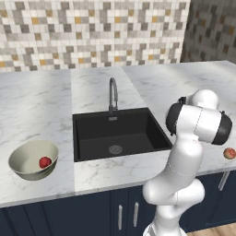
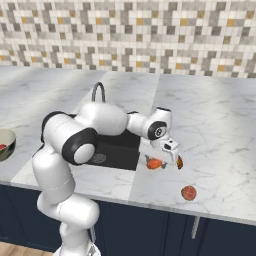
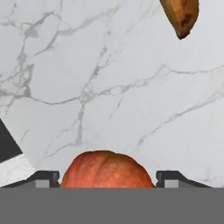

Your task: There is a mixed pile of frozen fruits and vegetables on the counter. Locate all the frozen vegetables and place the items in a bowl on the counter. Take all the frozen fruits and defrost them in a running sink.

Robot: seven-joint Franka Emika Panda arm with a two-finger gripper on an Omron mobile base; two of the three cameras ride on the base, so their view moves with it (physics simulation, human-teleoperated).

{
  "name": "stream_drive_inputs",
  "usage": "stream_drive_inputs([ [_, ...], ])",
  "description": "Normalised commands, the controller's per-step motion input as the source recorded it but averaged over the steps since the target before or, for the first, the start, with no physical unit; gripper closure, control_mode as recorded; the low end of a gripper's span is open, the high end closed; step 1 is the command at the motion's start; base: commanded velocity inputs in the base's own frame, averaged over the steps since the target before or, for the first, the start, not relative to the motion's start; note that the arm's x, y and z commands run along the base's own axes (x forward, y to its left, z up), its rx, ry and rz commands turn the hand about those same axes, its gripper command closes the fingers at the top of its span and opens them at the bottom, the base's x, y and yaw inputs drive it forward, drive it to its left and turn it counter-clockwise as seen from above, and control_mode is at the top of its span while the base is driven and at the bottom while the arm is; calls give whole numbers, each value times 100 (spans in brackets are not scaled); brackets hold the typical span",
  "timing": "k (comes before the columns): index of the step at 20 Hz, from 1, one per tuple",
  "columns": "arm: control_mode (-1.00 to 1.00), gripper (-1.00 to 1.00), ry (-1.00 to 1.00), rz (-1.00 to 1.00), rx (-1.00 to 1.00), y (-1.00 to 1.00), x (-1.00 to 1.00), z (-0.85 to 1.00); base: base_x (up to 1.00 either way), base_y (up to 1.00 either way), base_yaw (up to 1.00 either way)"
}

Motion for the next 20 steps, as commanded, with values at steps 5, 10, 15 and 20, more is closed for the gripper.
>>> stream_drive_inputs([
  [5,-100,100,4,3,-1,44,11,13,0,0,0],
  [10,-100,100,9,2,-1,50,19,10,0,0,0],
  [15,-100,100,7,3,0,48,12,19,0,0,0],
  [20,-100,100,5,1,-1,46,1,2,0,0,0],
])
